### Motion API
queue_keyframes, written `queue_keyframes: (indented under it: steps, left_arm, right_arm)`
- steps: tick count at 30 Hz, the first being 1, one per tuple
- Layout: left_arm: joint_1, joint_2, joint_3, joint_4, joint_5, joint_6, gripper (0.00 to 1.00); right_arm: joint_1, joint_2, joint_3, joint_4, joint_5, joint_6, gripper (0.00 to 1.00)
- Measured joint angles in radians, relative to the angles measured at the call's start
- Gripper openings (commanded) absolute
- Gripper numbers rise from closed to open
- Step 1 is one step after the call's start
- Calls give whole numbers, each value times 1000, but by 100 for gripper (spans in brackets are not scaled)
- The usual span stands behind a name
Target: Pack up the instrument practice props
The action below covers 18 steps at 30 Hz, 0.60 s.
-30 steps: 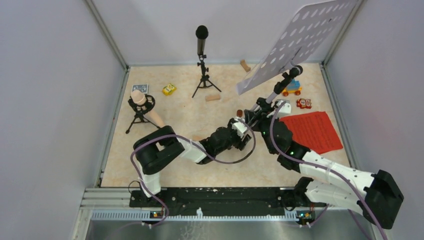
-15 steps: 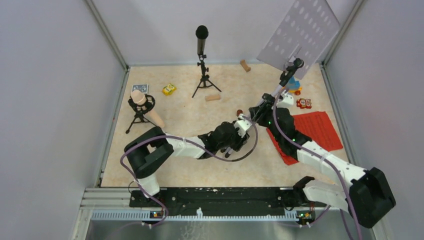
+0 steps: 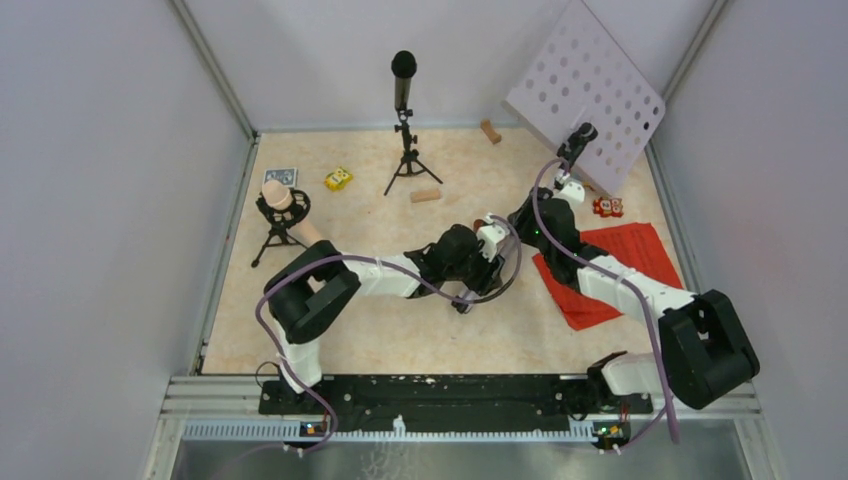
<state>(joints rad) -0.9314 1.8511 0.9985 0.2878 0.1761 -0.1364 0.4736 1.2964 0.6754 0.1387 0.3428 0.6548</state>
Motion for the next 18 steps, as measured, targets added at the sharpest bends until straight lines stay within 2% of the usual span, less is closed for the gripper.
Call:
queue_keyframes:
  steps: [5,9,15,18]
  left_arm:
    - [20,35,34,-24,51,-14,7]
    - [38,52,50,-30,70,-35,24]
    - [47,69,77,-59,67,-51,40]
    - [51,74,87,-76,70,-53,46]
  right_arm:
    - [-30,51,0,27,-25,0,0]
    - [-40,97,0,100,-55,-25,0]
    - [-53,140,0,160,-99,-44,24]
    - [-58,152,0,171,-111,-46,31]
